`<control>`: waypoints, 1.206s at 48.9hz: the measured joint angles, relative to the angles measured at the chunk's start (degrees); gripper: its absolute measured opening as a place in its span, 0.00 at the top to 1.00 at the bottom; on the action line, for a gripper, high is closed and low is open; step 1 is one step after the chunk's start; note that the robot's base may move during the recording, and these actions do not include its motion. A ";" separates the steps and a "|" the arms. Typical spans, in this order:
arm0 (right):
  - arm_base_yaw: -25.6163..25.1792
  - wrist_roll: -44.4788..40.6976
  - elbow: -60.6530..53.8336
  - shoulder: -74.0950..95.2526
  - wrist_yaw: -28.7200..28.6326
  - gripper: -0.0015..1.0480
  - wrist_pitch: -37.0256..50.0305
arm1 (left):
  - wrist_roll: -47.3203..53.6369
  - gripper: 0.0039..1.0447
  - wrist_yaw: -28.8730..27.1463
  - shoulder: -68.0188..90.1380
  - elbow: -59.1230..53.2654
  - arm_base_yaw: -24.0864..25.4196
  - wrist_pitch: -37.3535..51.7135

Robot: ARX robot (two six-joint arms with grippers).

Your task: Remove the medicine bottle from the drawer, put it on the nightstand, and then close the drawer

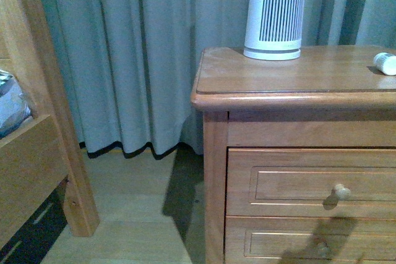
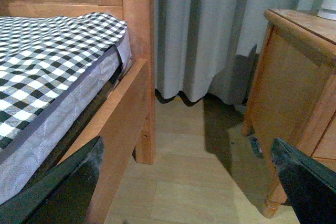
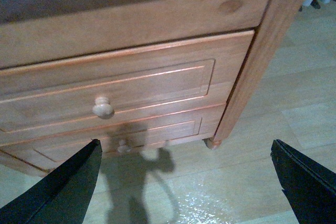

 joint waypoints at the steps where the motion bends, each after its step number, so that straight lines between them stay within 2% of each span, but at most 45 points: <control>1: -0.70 0.11 -0.50 -3.93 -0.52 0.07 -2.51 | 0.00 0.06 -0.02 0.00 0.00 0.00 0.00; 9: -5.66 -0.42 -1.20 -31.04 -6.43 0.07 -22.23 | 0.00 0.06 0.00 0.00 0.00 0.00 0.00; 13: -6.80 -2.10 -1.20 -40.30 -8.35 0.07 -28.11 | 0.00 0.06 0.00 0.00 0.00 0.00 0.00; 19: -6.67 -3.32 -2.69 -50.66 -10.19 0.07 -31.63 | 0.00 0.06 0.00 0.00 0.00 0.00 0.00; 22: -4.76 -4.11 -4.63 -55.78 -7.74 0.07 -32.89 | 0.00 0.06 0.00 0.00 0.00 0.00 0.00; 26: 2.21 -3.96 -8.50 -59.89 -1.11 0.07 -33.29 | 0.00 0.06 0.00 0.00 0.00 0.00 0.00; 32: 4.11 -3.65 -9.55 -60.15 -0.83 0.07 -33.48 | 0.00 0.06 0.00 0.00 0.00 0.00 0.00; 38: 3.41 -6.29 -12.96 -63.28 -11.54 0.24 -26.18 | 0.00 0.06 0.00 0.00 0.00 0.00 0.00; 40: 3.48 -6.62 -13.35 -63.76 -12.22 0.29 -25.68 | 0.00 0.06 0.02 0.00 0.00 0.00 0.00; 46: 3.30 -7.54 -15.93 -65.20 -12.15 0.57 -25.00 | 0.00 0.06 0.00 0.00 0.00 0.00 0.00; 52: 3.30 -7.69 -17.07 -66.10 -12.22 0.77 -24.70 | 0.00 0.06 0.00 0.00 0.00 0.00 0.00; 56: 3.30 -7.78 -17.84 -66.77 -12.22 0.95 -24.50 | 0.00 0.06 0.00 0.00 0.00 0.00 0.00; 59: 3.30 -7.96 -18.34 -67.23 -12.22 0.97 -24.44 | 0.00 0.06 0.00 0.00 0.00 0.00 0.00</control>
